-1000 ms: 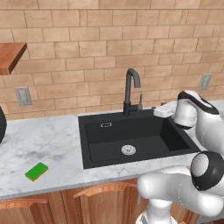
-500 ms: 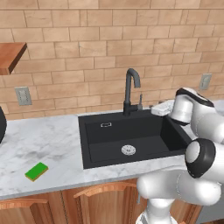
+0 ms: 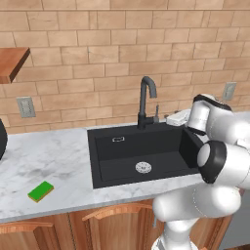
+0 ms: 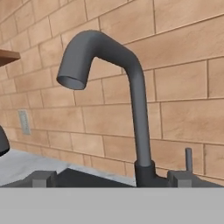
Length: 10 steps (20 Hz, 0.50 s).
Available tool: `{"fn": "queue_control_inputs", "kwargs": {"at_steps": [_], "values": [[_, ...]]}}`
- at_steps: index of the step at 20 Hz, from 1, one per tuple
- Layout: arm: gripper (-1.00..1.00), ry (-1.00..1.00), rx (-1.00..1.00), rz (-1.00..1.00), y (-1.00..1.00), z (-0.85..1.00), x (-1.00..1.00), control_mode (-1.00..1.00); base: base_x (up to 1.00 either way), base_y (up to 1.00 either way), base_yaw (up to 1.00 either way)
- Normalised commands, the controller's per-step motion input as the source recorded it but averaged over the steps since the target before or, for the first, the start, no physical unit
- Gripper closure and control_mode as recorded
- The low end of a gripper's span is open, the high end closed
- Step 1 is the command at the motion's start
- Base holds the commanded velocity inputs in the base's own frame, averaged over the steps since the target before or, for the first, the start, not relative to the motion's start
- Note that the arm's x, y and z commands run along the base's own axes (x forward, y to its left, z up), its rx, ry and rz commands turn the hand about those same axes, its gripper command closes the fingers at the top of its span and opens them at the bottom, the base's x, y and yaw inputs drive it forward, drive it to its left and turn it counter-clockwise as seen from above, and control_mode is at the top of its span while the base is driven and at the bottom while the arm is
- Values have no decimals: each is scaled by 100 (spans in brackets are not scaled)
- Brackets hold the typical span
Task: Soak the sponge with water for a few seconds and then drop it inside the sink.
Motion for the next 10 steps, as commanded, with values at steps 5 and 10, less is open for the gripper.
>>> {"fn": "queue_control_inputs", "kwargs": {"at_steps": [5, 10], "values": [[-100, 0, -2, 0, -1, -8, 13, -100, 0, 0, 0], [-100, 0, -3, 0, -10, -8, 6, -100, 0, 0, 0]]}}
